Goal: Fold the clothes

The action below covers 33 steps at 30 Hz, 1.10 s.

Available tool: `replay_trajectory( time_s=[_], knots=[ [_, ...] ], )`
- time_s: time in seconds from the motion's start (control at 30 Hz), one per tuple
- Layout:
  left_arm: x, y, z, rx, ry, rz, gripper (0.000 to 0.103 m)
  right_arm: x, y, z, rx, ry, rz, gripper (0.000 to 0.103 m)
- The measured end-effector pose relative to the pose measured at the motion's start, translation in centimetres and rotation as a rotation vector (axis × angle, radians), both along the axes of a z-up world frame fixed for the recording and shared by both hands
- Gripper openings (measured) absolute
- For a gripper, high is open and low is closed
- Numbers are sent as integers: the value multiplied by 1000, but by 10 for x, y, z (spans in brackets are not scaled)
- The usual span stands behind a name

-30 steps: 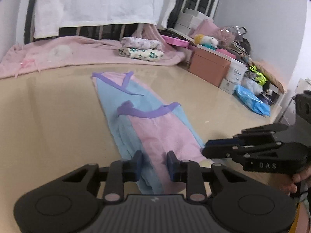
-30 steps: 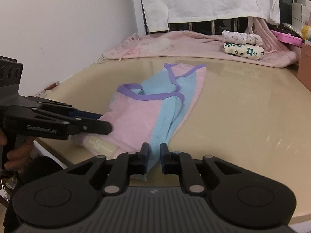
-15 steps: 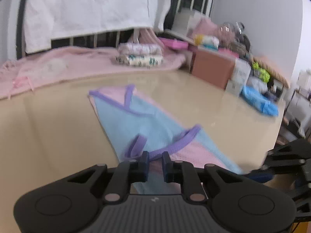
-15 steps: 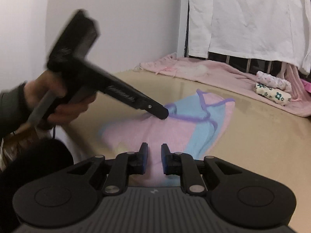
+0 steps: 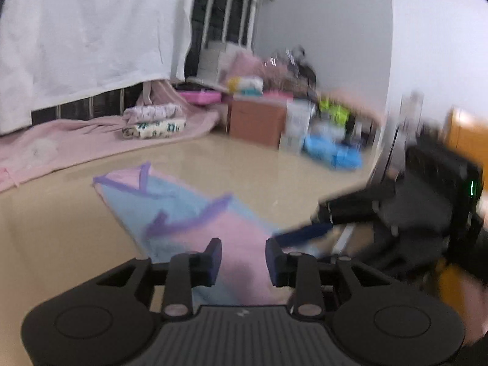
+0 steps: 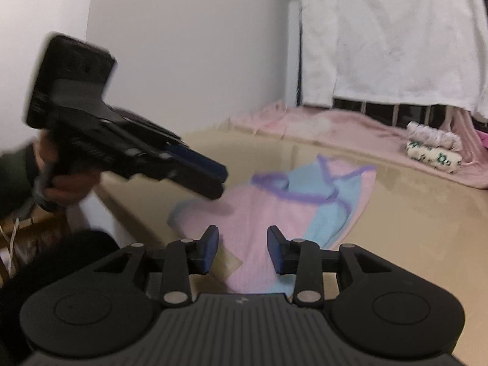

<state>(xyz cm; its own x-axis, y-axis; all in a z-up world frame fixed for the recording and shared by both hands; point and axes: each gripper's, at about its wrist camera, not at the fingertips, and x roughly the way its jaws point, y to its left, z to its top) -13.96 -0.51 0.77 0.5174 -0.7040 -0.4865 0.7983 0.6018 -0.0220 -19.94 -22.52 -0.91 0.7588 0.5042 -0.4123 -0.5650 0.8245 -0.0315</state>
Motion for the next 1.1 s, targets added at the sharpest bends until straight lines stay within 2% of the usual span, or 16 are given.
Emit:
replay_trajectory(
  time_s=[0.03, 0.07, 0.13, 0.23, 0.3, 0.33, 0.4, 0.43, 0.47, 0.57, 0.63, 0.7, 0.77, 1.0, 1.1],
  knots=[
    [-4, -4, -7, 44, -13, 4, 28, 0, 0, -2, 3, 0, 0, 37],
    [-5, -4, -11, 57, -19, 6, 28, 0, -1, -3, 7, 0, 0, 38],
    [-5, -2, -13, 43, -21, 7, 28, -3, -4, 1, 14, -7, 2, 40],
    [-2, 3, -11, 26, -10, -5, 29, -12, -8, 11, -18, -58, 67, 54],
    [3, 10, -6, 11, -2, -12, 31, -15, -6, 16, -97, -85, 174, 71],
    [6, 14, -1, -4, -4, -1, 33, -14, -1, 18, -165, -102, 236, 71],
    [9, 22, 8, -18, 5, 7, 44, -10, 8, 18, -292, -132, 334, 70],
    [10, 26, 12, -22, 11, 8, 46, -5, 12, 17, -345, -139, 370, 69],
    [8, 29, 16, -22, 7, 3, 50, 1, 14, 16, -388, -135, 399, 65],
    [-7, 34, 21, -21, -39, -32, 62, 19, 17, 12, -464, -51, 463, 40],
    [-17, 34, 21, -8, -67, -58, 71, 24, 16, 14, -457, -4, 493, 36],
    [-26, 28, 17, 22, -119, -91, 74, 28, 14, 18, -436, 32, 513, 23],
    [-34, 21, 12, 56, -179, -125, 76, 36, 10, 25, -375, 87, 523, 9],
    [-57, -4, -9, 175, -374, -242, 77, 29, -17, 57, -174, 181, 601, 9],
    [-59, -12, -19, 205, -417, -296, 73, 24, -27, 66, -110, 221, 636, 9]
  ],
)
